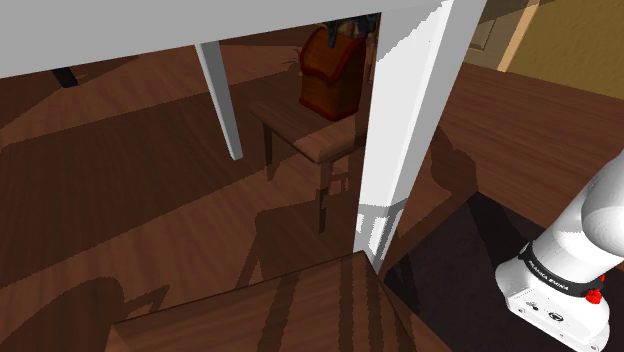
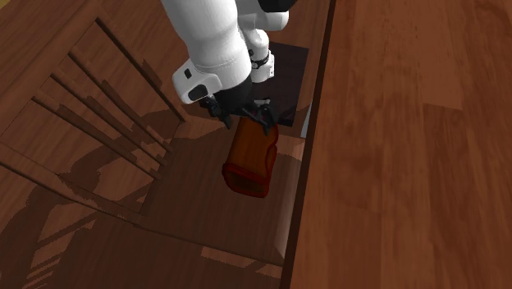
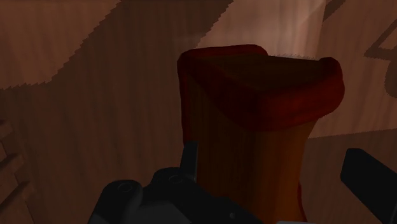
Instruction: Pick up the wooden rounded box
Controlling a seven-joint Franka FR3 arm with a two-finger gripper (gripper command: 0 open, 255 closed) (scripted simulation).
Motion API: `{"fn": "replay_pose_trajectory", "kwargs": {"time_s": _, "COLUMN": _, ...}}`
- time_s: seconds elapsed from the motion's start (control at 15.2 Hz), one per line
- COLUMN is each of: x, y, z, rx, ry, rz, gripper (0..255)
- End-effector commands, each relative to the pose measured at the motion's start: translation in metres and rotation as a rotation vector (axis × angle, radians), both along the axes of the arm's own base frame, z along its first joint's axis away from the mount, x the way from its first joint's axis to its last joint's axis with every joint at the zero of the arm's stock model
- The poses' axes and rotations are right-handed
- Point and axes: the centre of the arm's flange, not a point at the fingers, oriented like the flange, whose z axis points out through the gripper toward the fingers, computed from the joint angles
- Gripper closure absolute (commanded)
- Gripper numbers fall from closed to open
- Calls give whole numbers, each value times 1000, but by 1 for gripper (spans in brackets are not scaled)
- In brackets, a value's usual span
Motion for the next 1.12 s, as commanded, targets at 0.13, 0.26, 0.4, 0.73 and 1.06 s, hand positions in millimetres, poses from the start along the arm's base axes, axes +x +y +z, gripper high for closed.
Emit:
{"fn": "replay_pose_trajectory", "kwargs": {"time_s": 0.13, "x": 1, "y": -1, "z": -4, "rx": 0, "ry": -1, "rz": 0, "gripper": 255}}
{"fn": "replay_pose_trajectory", "kwargs": {"time_s": 0.26, "x": 1, "y": 0, "z": -4, "rx": 0, "ry": -1, "rz": 0, "gripper": 255}}
{"fn": "replay_pose_trajectory", "kwargs": {"time_s": 0.4, "x": 0, "y": 0, "z": -4, "rx": 0, "ry": -1, "rz": 0, "gripper": 255}}
{"fn": "replay_pose_trajectory", "kwargs": {"time_s": 0.73, "x": 0, "y": 0, "z": 1, "rx": 0, "ry": -1, "rz": 0, "gripper": 255}}
{"fn": "replay_pose_trajectory", "kwargs": {"time_s": 1.06, "x": 0, "y": 0, "z": 27, "rx": 0, "ry": -1, "rz": 0, "gripper": 255}}
